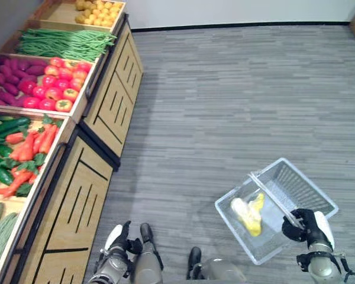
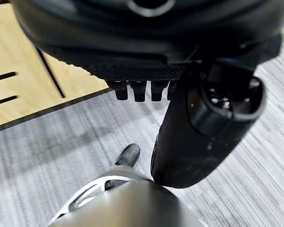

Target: Get the vegetables into the basket

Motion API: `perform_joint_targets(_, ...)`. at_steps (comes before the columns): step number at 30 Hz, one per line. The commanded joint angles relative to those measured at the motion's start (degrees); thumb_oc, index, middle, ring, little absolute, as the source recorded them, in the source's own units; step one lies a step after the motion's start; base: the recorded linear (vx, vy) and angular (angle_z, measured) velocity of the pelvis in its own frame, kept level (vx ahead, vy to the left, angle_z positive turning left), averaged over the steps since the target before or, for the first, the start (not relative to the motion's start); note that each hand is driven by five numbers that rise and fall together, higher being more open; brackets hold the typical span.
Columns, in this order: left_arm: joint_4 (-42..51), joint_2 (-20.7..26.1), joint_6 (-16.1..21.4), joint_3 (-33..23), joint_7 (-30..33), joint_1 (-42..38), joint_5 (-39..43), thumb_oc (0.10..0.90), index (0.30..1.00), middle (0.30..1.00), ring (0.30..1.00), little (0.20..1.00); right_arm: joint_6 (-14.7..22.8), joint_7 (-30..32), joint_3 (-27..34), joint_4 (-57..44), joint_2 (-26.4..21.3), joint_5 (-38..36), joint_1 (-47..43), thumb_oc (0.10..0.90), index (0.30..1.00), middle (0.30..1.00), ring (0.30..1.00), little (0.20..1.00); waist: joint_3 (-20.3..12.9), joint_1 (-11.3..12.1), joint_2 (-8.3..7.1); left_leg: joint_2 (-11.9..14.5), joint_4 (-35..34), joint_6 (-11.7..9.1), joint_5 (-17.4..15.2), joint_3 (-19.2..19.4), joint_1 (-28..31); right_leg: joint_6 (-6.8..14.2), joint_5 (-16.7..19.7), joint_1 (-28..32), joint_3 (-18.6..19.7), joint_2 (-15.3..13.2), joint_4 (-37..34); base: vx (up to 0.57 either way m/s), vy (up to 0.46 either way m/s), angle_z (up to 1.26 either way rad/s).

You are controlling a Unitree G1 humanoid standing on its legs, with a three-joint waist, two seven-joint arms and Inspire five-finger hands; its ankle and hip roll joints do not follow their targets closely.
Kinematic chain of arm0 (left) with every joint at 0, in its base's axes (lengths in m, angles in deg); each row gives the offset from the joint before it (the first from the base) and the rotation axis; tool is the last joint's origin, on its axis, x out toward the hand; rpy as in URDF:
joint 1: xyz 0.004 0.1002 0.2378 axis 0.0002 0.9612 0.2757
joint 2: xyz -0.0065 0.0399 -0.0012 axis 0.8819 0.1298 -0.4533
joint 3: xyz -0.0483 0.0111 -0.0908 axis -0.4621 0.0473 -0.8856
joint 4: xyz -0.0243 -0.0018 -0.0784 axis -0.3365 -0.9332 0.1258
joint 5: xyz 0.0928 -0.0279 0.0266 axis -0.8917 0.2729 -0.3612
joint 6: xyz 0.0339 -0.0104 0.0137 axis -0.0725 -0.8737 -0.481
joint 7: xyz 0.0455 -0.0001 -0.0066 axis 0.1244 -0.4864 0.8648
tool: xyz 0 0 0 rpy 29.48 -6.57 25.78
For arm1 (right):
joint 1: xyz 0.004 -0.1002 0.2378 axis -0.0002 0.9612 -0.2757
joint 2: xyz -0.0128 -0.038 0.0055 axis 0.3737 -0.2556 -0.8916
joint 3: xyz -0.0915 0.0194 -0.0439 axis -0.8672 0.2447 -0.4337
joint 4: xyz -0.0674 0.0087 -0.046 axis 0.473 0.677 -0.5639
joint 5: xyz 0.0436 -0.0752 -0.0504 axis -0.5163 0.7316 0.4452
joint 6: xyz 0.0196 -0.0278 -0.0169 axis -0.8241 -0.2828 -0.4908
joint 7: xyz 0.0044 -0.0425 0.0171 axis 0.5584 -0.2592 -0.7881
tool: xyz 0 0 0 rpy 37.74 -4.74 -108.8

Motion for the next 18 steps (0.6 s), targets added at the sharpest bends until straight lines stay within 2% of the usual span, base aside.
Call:
perform_joint_targets(1, -2.68, 1.09, -1.31, 0.74, 2.19, -0.28, -1.56, 0.9, 1.0, 1.0, 1.0, 1.0, 4.77, 4.98, 5.63, -6.56, -3.84, 0.0, 0.15, 0.4, 0.3, 0.3, 0.3, 0.3, 0.34, 0.91, 0.11, -0.92, 0.22, 1.15, -1.73, 3.11, 3.63, 9.28, -5.93, 2.71, 7.24, -10.93, 4.81, 0.21, 0.16, -0.23)
perform_joint_targets(7, -1.65, 1.95, -0.39, 0.53, 2.7, -1.73, 0.77, 0.9, 1.0, 1.0, 1.0, 1.0, 3.99, 5.66, 4.33, -4.45, -2.5, 0.04, -2.44, 0.4, 0.3, 0.3, 0.3, 0.3, 0.22, 1.87, -2.31, -4.24, 4.11, 3.4, -6.68, 5.0, 2.78, 12.23, -3.92, 2.45, 8.28, -15.35, 4.25, 0.13, 0.164, -0.06)
perform_joint_targets(11, -2.09, 3.42, -0.41, 0.06, 3.4, -3.92, 2.23, 0.9, 1.0, 1.0, 1.0, 1.0, 3.86, 5.7, 2.42, -3.95, -1.95, 0.38, -4.65, 0.4, 0.3, 0.3, 0.3, 0.3, 0.61, 2.29, -3.56, -4.99, 5.79, 4.24, -8.95, 5.91, 2.1, 13.54, -1.89, 1.24, 9.2, -16.56, 4.5, 0.07, 0.104, -0.21)
perform_joint_targets(18, -2.32, 3.99, -0.45, -0.02, 3.5, -4.21, 2.16, 0.9, 1.0, 1.0, 1.0, 1.0, 3.82, 5.87, 2.01, -3.62, -1.8, 0.73, -5.3, 0.4, 0.3, 0.3, 0.3, 0.3, 0.54, 2.69, -4.11, -5.78, 5.45, 4.79, -9.63, 6.43, 1.84, 14.39, 0.38, 0.81, 9.23, -17.08, 3.73, 0.03, 0.048, 0.02)
